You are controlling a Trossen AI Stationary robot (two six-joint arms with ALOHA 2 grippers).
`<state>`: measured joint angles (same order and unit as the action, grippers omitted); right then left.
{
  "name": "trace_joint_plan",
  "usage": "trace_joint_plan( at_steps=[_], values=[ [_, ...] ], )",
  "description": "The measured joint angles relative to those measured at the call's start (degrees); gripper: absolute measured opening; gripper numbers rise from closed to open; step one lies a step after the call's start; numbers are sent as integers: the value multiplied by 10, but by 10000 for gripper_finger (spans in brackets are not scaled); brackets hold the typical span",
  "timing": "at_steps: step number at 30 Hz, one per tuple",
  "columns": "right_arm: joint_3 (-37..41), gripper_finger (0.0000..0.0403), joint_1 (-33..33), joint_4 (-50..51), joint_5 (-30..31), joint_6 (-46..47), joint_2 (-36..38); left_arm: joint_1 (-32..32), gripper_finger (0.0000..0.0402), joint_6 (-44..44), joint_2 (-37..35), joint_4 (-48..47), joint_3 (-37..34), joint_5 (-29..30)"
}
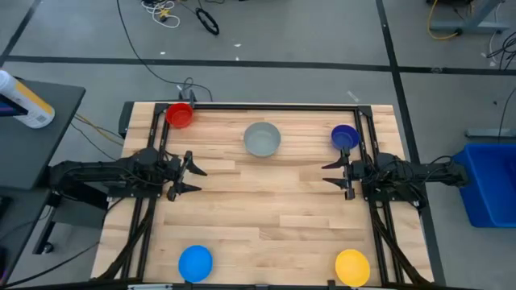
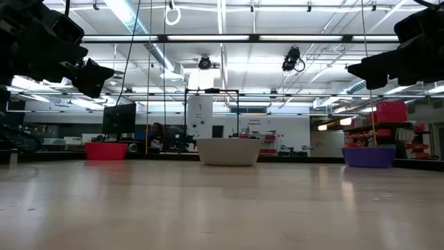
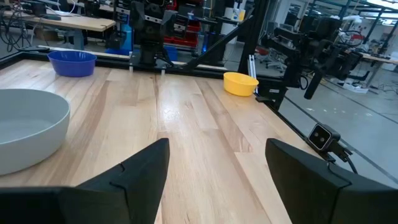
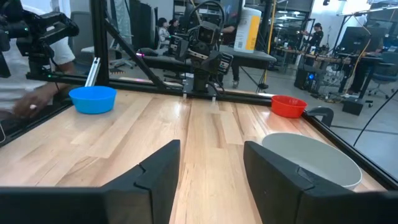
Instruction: Nest bowls inside each other
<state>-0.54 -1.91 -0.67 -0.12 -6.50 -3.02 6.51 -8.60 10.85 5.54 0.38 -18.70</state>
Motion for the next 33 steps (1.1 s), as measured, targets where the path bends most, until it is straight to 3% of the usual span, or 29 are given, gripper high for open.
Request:
trace_joint_plan(
  at_steps=[7,33],
  values=[
    [0,181,0,0,0,0,0,0,274,0,0,0,0,0],
    [0,222,0,0,0,0,0,0,274,0,0,1,0,0]
  ],
)
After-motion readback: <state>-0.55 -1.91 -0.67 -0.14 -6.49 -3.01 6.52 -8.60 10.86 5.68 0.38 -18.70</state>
